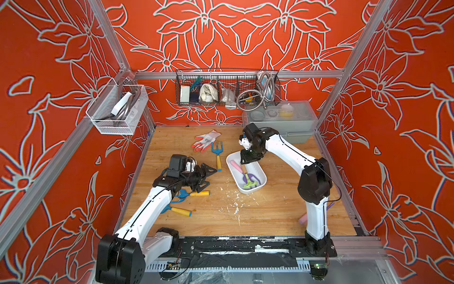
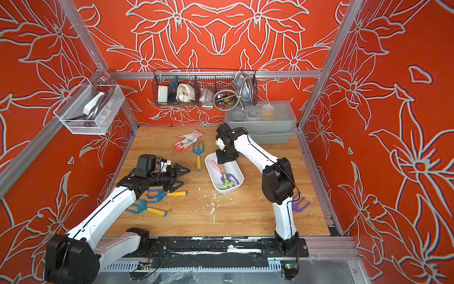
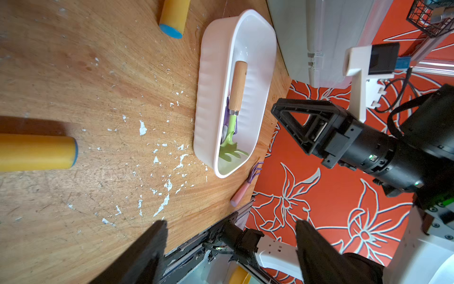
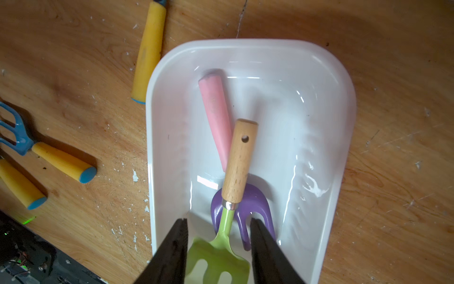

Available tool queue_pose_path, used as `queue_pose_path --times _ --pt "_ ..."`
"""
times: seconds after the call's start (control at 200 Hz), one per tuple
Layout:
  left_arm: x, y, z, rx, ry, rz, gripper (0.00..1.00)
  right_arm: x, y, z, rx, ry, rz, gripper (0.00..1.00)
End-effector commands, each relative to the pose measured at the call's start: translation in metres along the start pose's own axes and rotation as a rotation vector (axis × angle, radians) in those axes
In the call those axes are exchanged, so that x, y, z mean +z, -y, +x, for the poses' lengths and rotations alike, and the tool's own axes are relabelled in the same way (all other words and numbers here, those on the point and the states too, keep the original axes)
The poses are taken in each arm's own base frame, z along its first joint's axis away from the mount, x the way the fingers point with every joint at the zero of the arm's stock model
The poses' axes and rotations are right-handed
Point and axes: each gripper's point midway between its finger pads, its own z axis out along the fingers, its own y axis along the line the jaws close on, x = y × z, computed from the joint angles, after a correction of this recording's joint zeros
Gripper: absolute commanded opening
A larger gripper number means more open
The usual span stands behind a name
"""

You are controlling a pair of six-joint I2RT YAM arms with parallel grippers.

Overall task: Put the rake into the storage box
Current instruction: Place the rake in the storage box, then adjust the storage box at the center of the board.

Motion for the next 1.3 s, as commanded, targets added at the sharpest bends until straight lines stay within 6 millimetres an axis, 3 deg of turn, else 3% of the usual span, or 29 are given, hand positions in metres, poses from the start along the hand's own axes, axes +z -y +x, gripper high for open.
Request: queue_pose_path --times 0.0,0.245,0.496,0.696,0.841,1.141,1.296 --pt "-0.001 -0.003 -0.001 0.005 0.005 -0.005 0.83 -0.019 0.003 -0.003 -0.021 0.032 0.042 0.44" --pt "-0.003 -0.011 -0.001 -0.010 0.019 -0.037 0.82 -0.029 0.014 0.008 -0.020 0.042 0.077 0.43" --pt "-0.008 -0.038 0.000 -0.073 0.048 -0.105 0.81 -0.032 0.037 0.028 0.019 0.034 0.121 0.43" --pt "-0.006 -0.048 0.003 -0.101 0.039 -0.125 0.81 -0.024 0.059 0.050 0.116 0.020 0.072 0.50" --pt "-0.006 -0.048 0.003 -0.102 0.038 -0.125 0.81 -0.005 0.069 0.068 0.234 -0.005 -0.037 0.54" --pt "-0.007 -0.047 0.005 -0.097 0.025 -0.127 0.81 0.016 0.053 0.082 0.294 -0.038 -0.152 0.55" --pt "-0.007 -0.050 0.007 -0.097 0.018 -0.132 0.81 0.011 0.038 0.084 0.277 -0.030 -0.171 0.54"
